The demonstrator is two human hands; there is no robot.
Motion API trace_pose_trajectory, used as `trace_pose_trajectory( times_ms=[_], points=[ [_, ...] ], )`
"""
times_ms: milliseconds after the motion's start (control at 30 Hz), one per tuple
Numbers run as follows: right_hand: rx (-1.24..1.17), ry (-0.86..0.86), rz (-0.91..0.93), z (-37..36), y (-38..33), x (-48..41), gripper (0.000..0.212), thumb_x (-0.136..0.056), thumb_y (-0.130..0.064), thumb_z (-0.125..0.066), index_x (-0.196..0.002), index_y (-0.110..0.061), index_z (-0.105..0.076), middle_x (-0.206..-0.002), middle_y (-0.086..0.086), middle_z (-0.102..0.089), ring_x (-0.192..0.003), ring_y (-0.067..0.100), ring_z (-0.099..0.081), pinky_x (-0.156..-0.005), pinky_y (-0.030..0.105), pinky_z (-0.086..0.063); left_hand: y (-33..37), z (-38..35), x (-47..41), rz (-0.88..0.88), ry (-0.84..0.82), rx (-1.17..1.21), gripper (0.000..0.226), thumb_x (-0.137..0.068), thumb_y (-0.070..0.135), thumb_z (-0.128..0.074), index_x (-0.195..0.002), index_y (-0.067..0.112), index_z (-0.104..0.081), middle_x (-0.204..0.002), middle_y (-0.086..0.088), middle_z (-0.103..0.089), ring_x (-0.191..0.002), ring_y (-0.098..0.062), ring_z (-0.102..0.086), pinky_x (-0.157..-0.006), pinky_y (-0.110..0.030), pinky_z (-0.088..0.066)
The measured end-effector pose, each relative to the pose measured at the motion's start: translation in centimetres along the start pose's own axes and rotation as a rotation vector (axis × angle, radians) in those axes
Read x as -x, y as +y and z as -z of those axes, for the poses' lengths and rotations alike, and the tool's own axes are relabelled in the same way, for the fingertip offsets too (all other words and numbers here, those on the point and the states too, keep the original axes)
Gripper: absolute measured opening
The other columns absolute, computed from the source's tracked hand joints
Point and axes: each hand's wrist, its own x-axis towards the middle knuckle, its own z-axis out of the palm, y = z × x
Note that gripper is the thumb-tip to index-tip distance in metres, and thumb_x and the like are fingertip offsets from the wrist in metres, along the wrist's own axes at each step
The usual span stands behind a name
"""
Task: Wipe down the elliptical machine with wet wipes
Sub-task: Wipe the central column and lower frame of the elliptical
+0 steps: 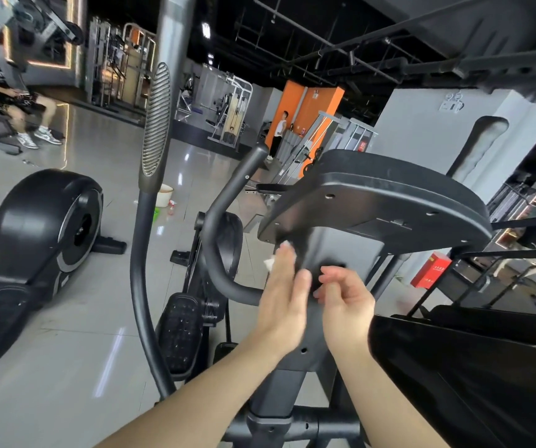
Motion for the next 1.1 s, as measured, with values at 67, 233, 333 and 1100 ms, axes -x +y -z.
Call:
trace_pose_trajectory(
  times_ms=[67,233,333,1100],
  points=[
    [0.009,-0.009,-0.002,0.1,0.0,-0.1,0.035,-0.096,0.008,-0.05,-0.096,-0.019,-0.073,-0.094,0.007,-0.073,-0.072,0.011,-0.071,-0.067,0.015,-0.053,0.7,-0.2,0.5,-0.146,-0.029,-0.054,0.065,-0.106,0.046,-0.025,-0.162,0.029,0.001,-0.169,0.019,0.006,-0.152,0.007,0.007,-0.124,-0.019,0.0],
    [0.035,-0.019,-0.018,0.6,0.5,0.2,0.033,-0.095,0.007,-0.052,-0.095,-0.018,-0.074,-0.08,0.01,-0.072,-0.07,0.015,-0.069,-0.069,0.015,-0.053,-2.8,-0.9,3.7,-0.034,-0.048,-0.057,0.065,-0.109,0.04,-0.028,-0.161,0.03,0.01,-0.166,0.025,0.014,-0.15,0.009,0.013,-0.128,-0.032,-0.001],
    [0.055,-0.026,-0.025,0.6,0.9,0.7,0.032,-0.097,0.005,-0.053,-0.095,-0.019,-0.074,-0.073,0.005,-0.071,-0.07,0.014,-0.068,-0.07,0.014,-0.053,-4.9,-1.1,7.0,0.046,-0.1,-0.075,0.063,-0.11,0.038,-0.029,-0.157,0.038,0.014,-0.162,0.032,0.016,-0.148,0.013,0.014,-0.129,-0.033,-0.002],
    [0.018,-0.006,-0.012,0.3,1.5,1.3,0.034,-0.095,0.005,-0.052,-0.094,-0.022,-0.072,-0.077,0.006,-0.07,-0.069,0.008,-0.066,-0.069,0.011,-0.051,-4.3,-0.8,5.5,-0.091,-0.077,-0.16,0.064,-0.104,0.055,-0.02,-0.156,0.036,0.012,-0.168,0.018,0.014,-0.153,0.003,0.012,-0.126,-0.028,-0.002]
  ],
)
